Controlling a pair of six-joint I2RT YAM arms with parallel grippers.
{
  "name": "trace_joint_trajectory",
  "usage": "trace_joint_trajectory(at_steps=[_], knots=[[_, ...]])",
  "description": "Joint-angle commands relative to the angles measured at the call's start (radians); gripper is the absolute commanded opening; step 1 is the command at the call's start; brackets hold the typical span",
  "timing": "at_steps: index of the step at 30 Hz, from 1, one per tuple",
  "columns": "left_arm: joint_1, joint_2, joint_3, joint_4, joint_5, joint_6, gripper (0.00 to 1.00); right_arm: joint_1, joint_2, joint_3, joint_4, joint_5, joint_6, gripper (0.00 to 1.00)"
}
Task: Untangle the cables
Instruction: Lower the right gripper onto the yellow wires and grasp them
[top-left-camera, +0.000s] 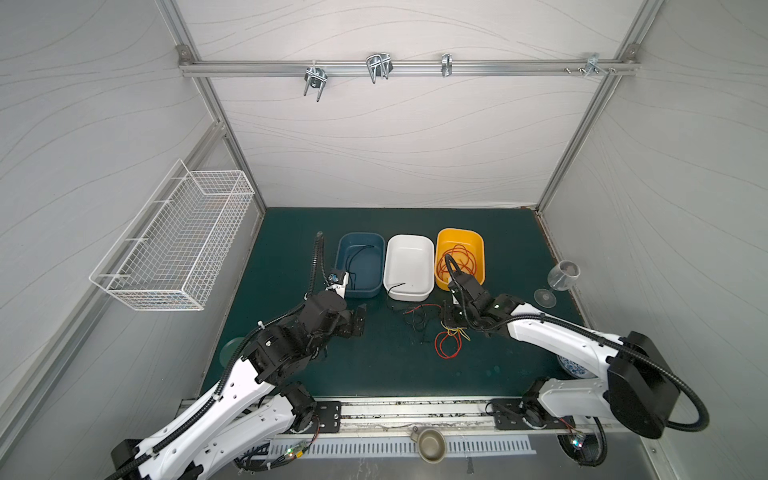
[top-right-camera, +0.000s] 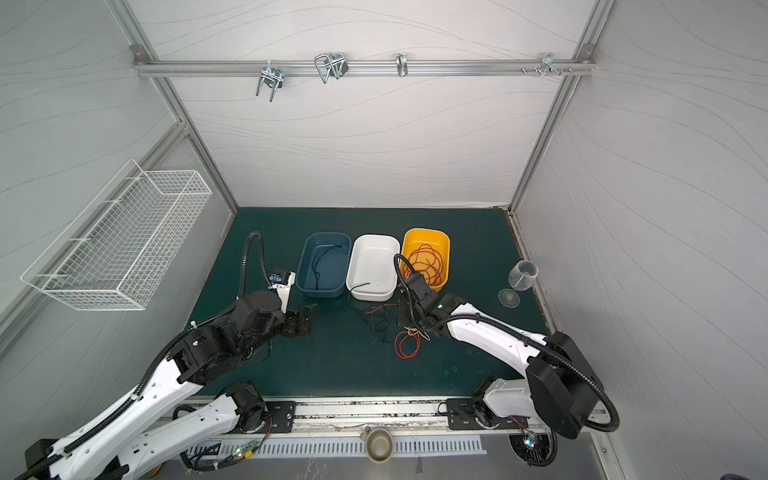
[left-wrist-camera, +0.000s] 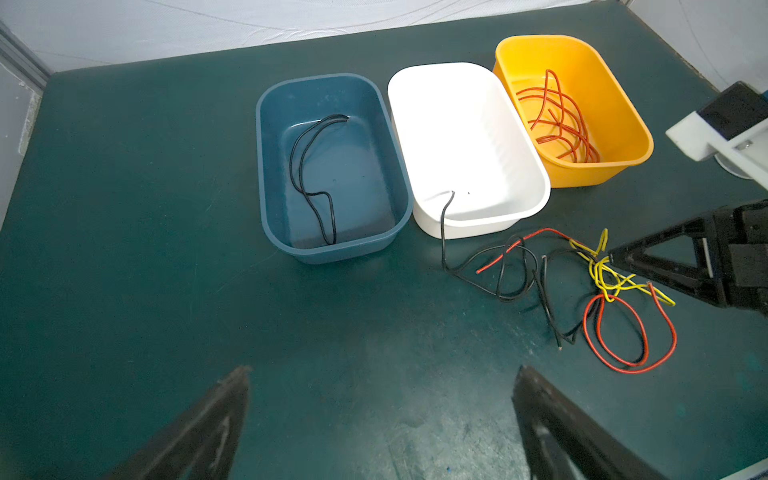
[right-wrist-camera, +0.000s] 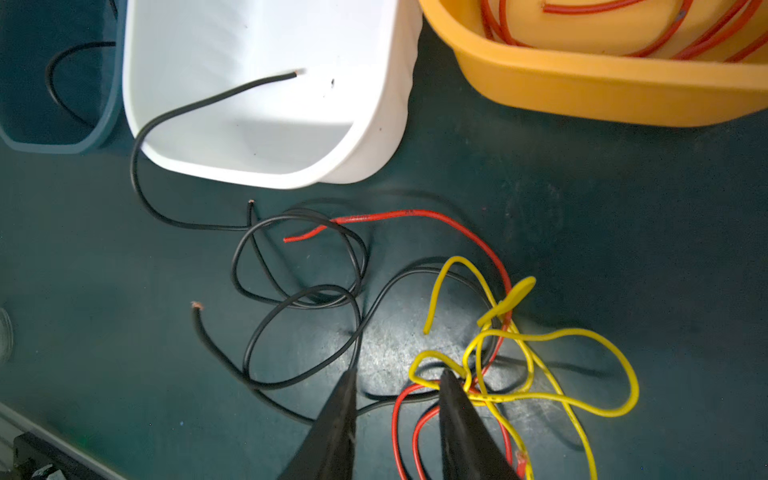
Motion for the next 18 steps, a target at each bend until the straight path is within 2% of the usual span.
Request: trace_joint_trajectory(at_steps=[1, 18], knots=[[0.000, 0.002, 0.002, 0.044, 0.011, 0.008, 1.00, -0.010, 0.007, -0.011, 0.041, 0.023, 0.008, 0.34], [0.012, 0.022, -0.001, 0.055, 0.034, 0.014, 1.00, -0.058, 0.009, -0.092, 0.098, 0.004, 0.038, 0.33]])
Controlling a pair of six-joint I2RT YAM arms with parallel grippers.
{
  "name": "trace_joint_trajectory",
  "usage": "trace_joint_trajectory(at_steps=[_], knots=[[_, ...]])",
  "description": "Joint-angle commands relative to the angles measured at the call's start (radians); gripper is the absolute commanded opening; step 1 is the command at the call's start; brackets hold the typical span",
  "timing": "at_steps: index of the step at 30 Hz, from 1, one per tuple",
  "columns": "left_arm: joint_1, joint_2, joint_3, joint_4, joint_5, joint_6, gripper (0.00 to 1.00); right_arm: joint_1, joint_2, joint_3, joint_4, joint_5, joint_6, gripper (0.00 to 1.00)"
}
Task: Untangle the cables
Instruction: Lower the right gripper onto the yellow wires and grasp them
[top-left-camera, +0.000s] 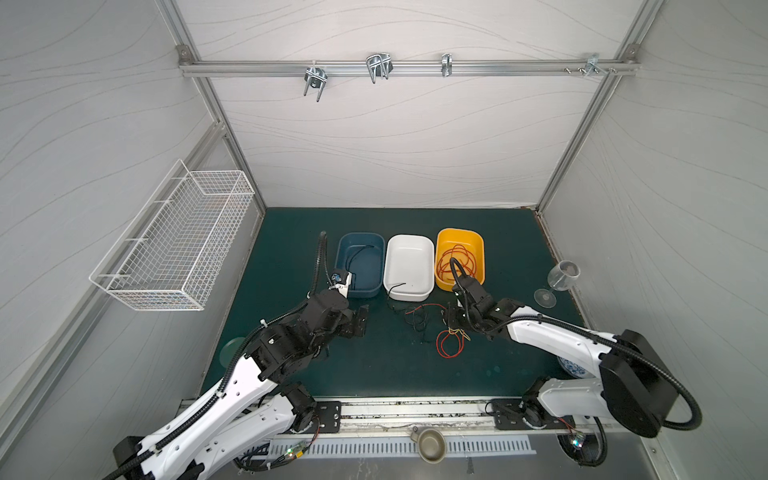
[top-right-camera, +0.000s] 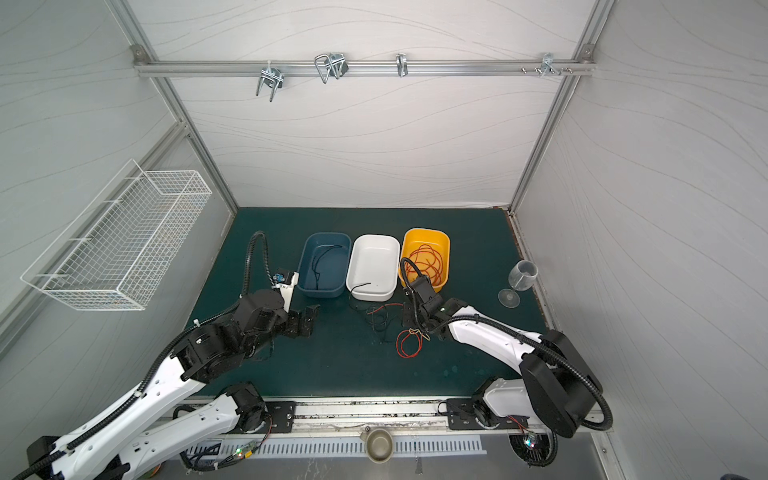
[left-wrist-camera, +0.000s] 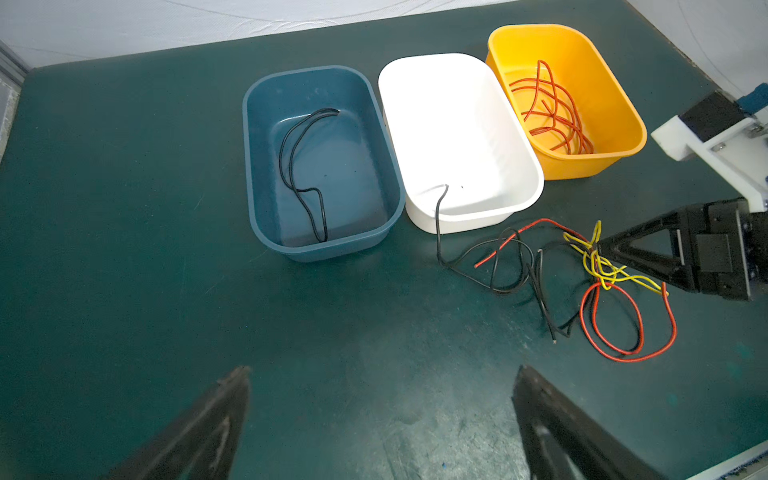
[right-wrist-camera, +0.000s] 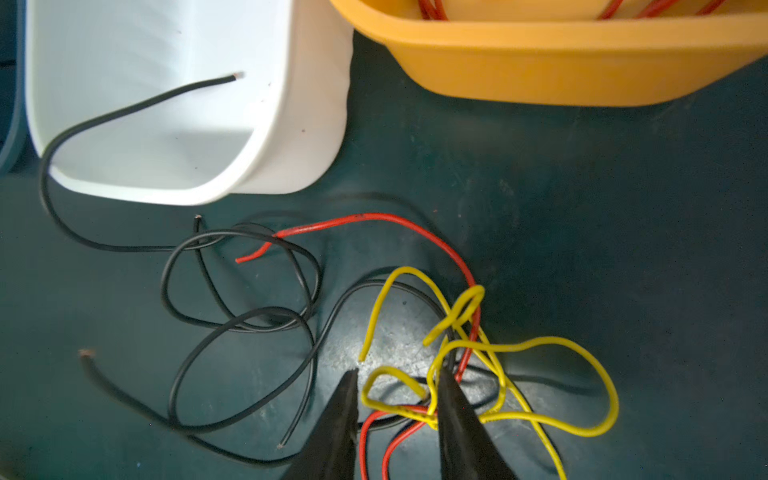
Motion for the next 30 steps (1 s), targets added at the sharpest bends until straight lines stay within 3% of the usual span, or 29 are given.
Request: trace_joint_trajectory(at_steps=[1, 10, 19, 22, 28, 30], knots=[[0.008, 0.004, 0.000, 0.048, 0.011, 0.007, 1.00, -0.005, 0.009, -0.007, 0.033, -0.013, 0.019, 0.33], [0.018, 0.011, -0.001, 0.053, 0.021, 0.009, 1.00, -0.006, 0.027, 0.004, 0.059, -0.028, -0.008, 0.20], [0.026, 0.013, -0.001, 0.054, 0.030, 0.009, 1.00, -0.013, 0.066, 0.011, 0.082, -0.041, -0.022, 0.20], [0.027, 0.012, -0.001, 0.055, 0.032, 0.009, 1.00, -0.012, 0.065, 0.017, 0.080, -0.048, -0.024, 0.12], [0.030, 0.012, -0.002, 0.056, 0.034, 0.009, 1.00, -0.014, 0.042, 0.012, 0.092, -0.041, -0.026, 0.10], [0.031, 0.012, -0.001, 0.055, 0.035, 0.009, 1.00, -0.016, 0.039, 0.015, 0.084, -0.050, -0.028, 0.04]])
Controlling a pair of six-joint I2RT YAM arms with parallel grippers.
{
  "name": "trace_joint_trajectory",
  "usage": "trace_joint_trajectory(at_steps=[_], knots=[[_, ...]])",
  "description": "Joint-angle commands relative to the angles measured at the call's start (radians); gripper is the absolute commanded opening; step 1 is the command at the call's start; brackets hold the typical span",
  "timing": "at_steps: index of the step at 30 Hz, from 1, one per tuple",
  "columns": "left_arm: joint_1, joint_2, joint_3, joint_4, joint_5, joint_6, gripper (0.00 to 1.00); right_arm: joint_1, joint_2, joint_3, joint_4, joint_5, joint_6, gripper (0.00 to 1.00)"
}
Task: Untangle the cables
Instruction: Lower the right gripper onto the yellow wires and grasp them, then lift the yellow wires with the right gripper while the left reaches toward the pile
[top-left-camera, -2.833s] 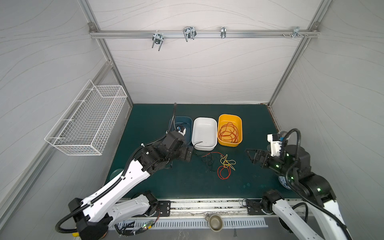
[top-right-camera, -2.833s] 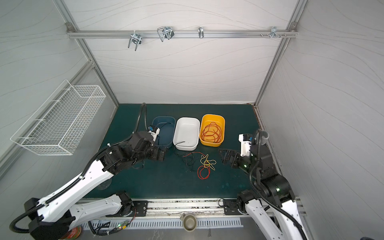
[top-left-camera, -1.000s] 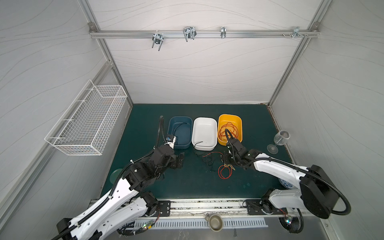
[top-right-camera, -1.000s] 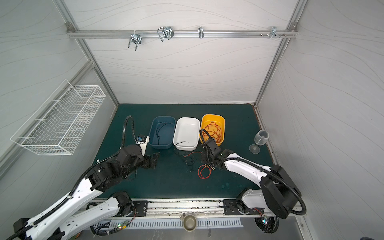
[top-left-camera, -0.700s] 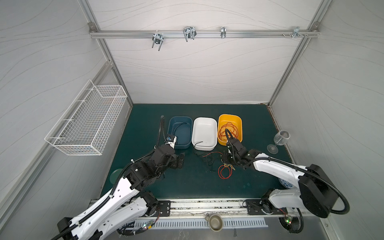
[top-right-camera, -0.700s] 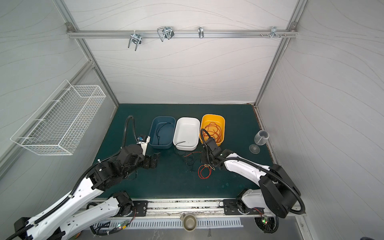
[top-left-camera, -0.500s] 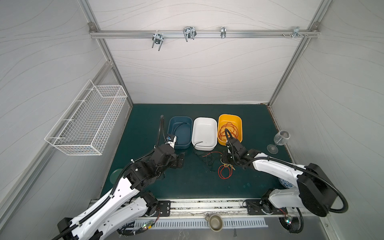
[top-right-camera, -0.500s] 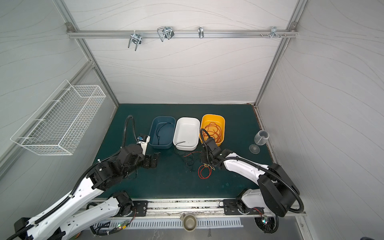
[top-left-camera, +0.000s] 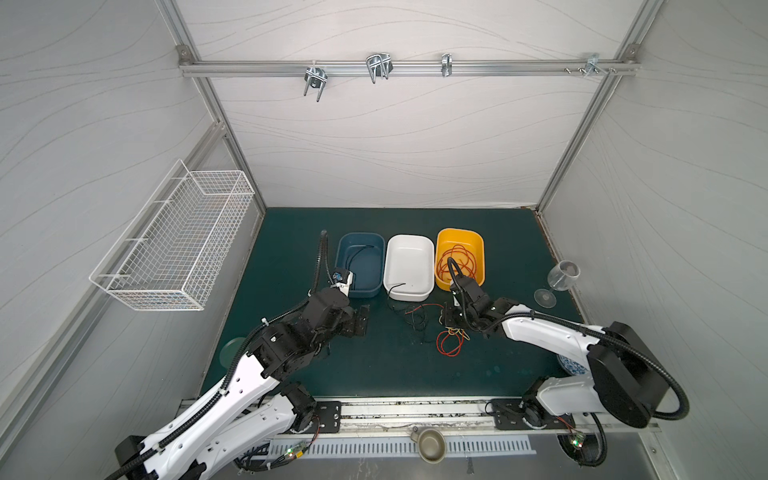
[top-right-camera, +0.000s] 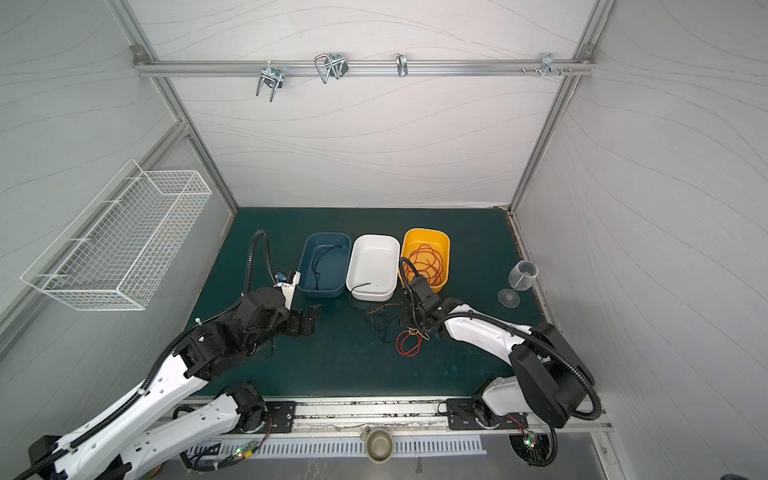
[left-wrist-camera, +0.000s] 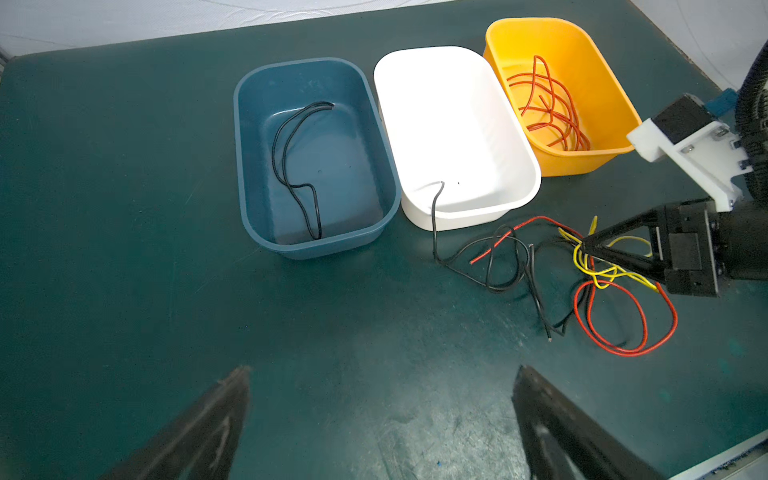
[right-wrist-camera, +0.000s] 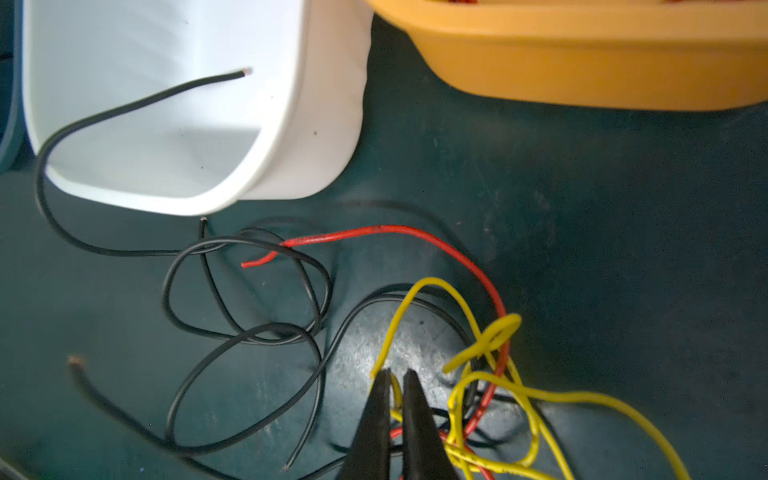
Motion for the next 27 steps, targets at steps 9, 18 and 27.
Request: trace_joint_trajectory(at_steps=[9, 18, 27], knots=[[0.009, -0.001, -0.002, 0.048, 0.007, 0.008, 1.00, -0.005, -0.187, 0.027, -0.058, -0.048, 0.010, 0.00], [0.013, 0.004, 0.001, 0.047, 0.027, 0.009, 1.00, -0.004, -0.385, 0.016, 0.025, -0.196, -0.015, 0.00], [0.014, 0.019, 0.007, 0.047, 0.116, 0.025, 0.97, -0.005, -0.419, -0.044, 0.262, -0.429, 0.041, 0.00]])
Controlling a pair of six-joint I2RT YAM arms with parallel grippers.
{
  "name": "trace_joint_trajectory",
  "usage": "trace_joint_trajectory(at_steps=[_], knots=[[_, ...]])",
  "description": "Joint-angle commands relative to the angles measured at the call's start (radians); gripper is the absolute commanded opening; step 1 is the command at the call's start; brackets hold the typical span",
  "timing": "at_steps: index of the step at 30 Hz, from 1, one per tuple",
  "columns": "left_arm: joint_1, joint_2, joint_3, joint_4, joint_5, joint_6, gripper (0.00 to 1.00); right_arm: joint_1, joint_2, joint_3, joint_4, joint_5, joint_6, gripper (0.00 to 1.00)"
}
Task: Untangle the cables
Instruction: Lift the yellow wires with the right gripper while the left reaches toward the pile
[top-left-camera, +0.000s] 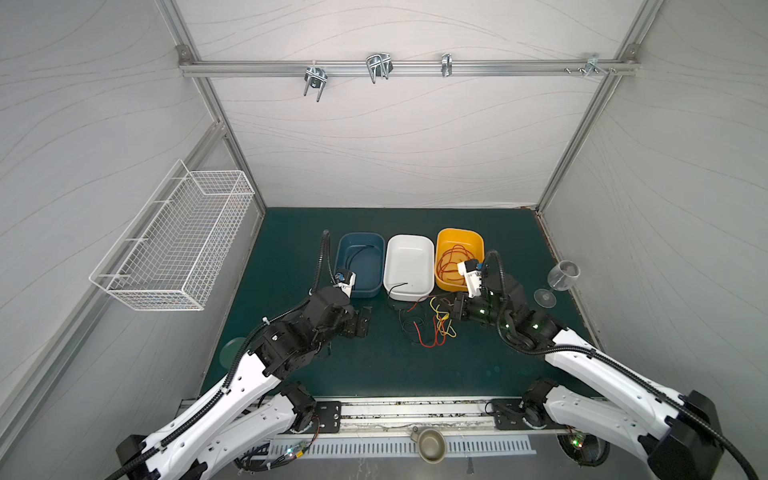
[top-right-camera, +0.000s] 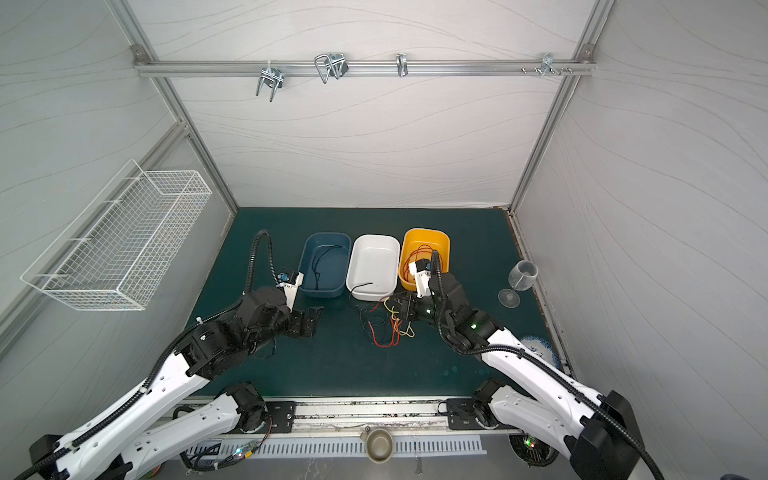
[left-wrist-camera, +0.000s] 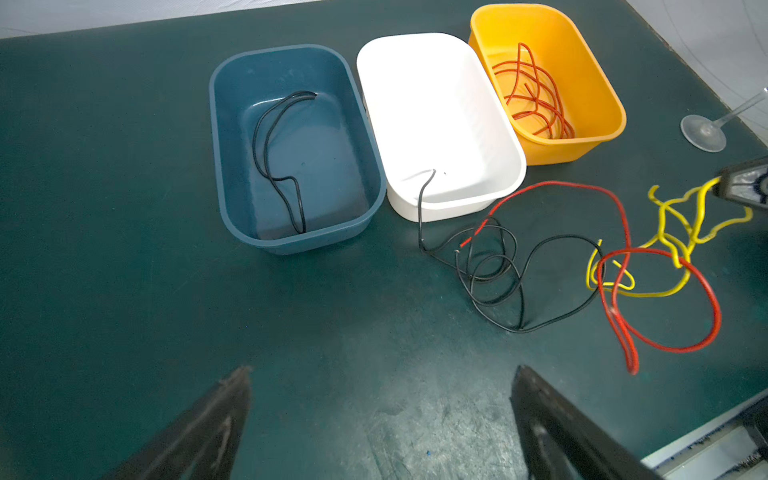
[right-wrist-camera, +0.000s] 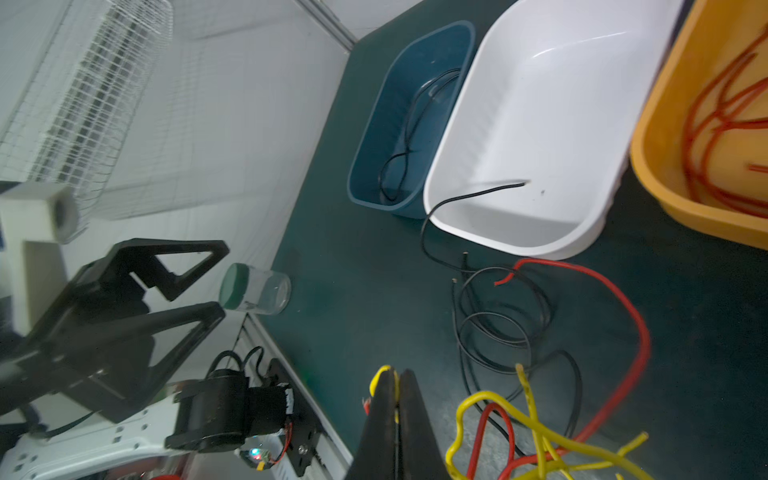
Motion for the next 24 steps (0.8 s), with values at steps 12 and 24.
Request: trace_joint_trajectory(at_steps=[12, 24], knots=[[0.004, 0.054, 0.039, 0.057, 0.383, 0.043, 0.91, -0.012, -0.010, 0.000, 0.316, -0.270, 0.079, 0.00], [-0.040, 0.128, 0.044, 0.142, 0.619, -0.155, 0.95, -0.012, -0.049, 0.039, 0.255, -0.252, 0.066, 0.00]])
